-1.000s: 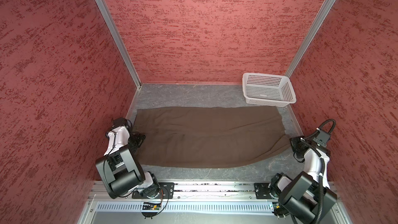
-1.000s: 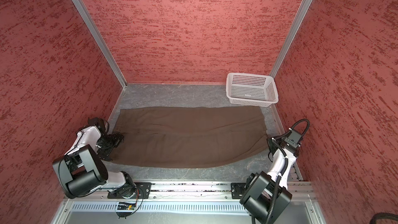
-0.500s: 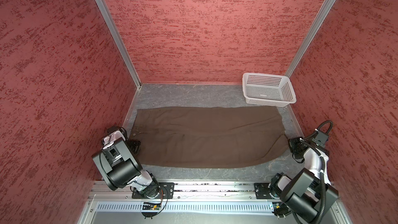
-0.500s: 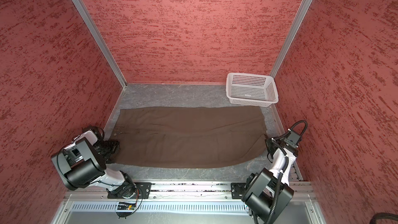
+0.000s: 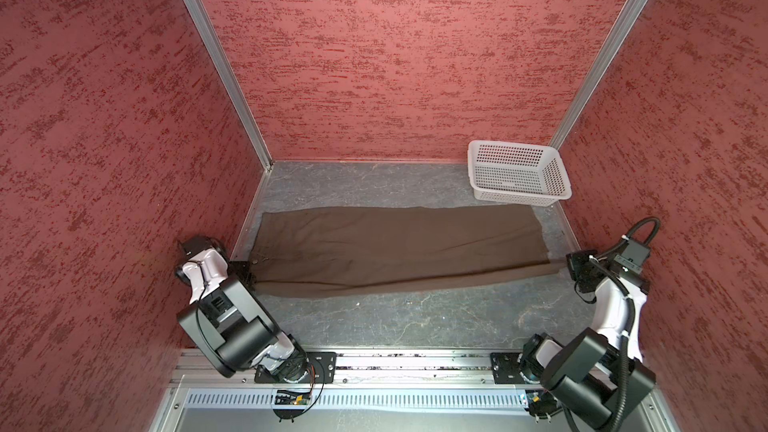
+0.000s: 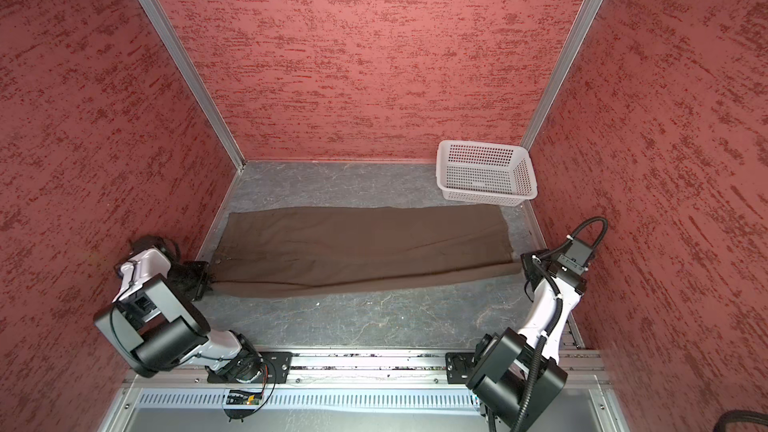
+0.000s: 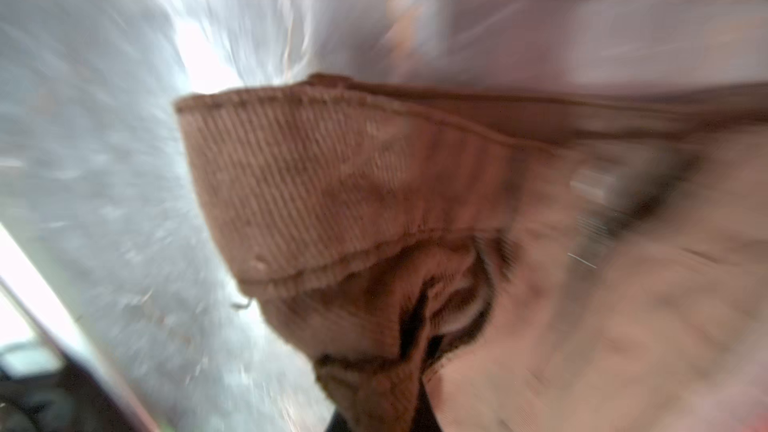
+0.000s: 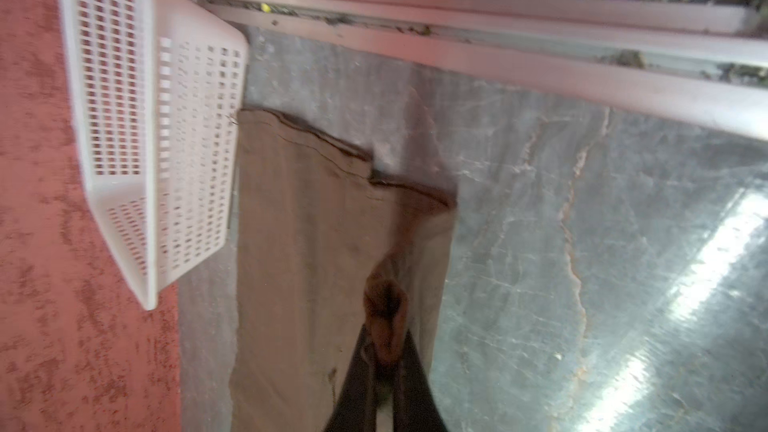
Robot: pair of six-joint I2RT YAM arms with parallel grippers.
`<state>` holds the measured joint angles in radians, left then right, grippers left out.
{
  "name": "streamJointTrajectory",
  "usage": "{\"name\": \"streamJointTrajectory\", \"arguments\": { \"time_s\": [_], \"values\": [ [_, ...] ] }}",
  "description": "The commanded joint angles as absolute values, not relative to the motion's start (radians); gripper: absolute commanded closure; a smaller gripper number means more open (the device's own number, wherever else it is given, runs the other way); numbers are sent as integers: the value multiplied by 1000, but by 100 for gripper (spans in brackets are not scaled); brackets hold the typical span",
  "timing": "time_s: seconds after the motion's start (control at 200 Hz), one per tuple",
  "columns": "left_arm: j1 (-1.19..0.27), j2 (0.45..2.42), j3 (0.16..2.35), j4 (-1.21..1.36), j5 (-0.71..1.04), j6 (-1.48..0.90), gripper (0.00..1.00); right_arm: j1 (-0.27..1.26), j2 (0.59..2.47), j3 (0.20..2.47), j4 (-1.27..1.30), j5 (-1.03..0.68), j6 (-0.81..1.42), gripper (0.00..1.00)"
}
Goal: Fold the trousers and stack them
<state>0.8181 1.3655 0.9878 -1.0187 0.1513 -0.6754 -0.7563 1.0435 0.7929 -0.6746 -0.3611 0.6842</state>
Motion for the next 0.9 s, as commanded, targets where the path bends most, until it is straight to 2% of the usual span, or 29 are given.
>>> {"name": "streamJointTrajectory", "arguments": {
  "time_s": [0.0,0.15,0.331,0.631,0.892],
  "values": [
    [841,1308,1110,-1119,111,-642,100,-762,1005,868,-667,-334,718,100],
    [842,1263,1097,-1095,184,-669,100,-762,999,947,-657,-359,759,100],
    [845,1253,1188,-1130,197,-670,100,-761,1005,1024,-627,-377,806,100],
    [841,1231,1253,-1050,227,-760,100,-762,983,979,-485,-413,935,100],
    [798,1310,1261,-1018,234,-786,100,-761,997,977,-457,-398,964,100]
  ]
}}
